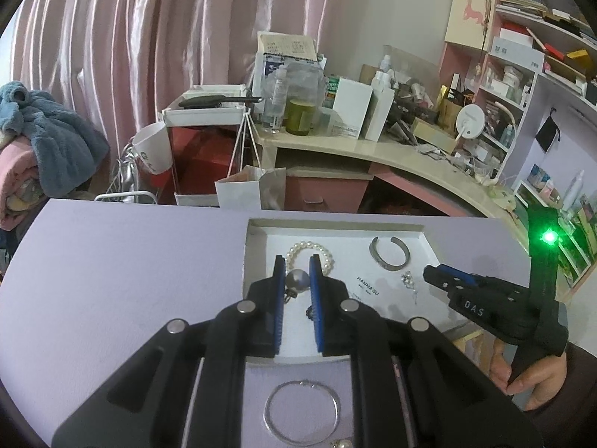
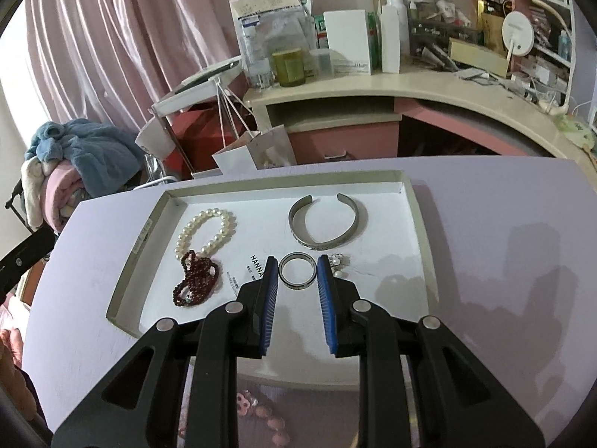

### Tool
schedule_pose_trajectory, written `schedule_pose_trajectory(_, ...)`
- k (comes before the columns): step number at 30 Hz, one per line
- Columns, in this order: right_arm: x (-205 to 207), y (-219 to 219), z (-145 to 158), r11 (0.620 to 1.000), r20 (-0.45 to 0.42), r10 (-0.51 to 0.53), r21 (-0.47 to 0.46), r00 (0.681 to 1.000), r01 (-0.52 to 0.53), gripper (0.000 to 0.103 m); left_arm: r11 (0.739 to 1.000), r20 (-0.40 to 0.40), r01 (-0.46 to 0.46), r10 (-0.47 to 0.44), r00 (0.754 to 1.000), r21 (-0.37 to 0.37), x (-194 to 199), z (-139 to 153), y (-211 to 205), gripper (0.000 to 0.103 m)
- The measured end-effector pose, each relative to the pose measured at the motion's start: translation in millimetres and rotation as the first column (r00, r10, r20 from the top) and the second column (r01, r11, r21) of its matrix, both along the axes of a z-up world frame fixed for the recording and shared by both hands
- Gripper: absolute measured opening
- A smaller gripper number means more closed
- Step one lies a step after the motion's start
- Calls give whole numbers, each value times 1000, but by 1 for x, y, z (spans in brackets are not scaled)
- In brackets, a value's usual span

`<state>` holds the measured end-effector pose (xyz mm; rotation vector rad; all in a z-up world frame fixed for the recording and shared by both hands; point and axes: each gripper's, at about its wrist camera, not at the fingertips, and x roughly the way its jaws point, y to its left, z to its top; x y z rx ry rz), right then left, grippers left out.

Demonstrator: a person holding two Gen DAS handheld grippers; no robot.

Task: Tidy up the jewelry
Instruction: 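Lower the ring into the tray and open the right tool while the left tool releases the pendant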

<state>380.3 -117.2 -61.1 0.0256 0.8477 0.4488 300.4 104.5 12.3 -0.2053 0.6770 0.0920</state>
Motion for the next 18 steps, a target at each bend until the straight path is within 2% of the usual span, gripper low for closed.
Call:
schedule_pose_trajectory(1,0,-2,-2,1000,-9,1,7,1000,-1,25,1000,-3,3,-3,1000,0,2,-1,0,13)
schedule_pose_trajectory(4,-1,-10,-3,1000,-9,-18,22,1000,18,49,1000,-16,14,-14,1000,-2,10,-7,-2,13)
schedule_pose_trajectory(13,0,-49,-1,990,-27,-126,64,992,127,49,998,-74,42,-44,996,-37,37,-30,-6,13)
schedule_pose_trajectory(18,3,-55,2,987,-22,-141,75,990,142,49,996,-111,68,-74,991,-58,61,-45,-15,13)
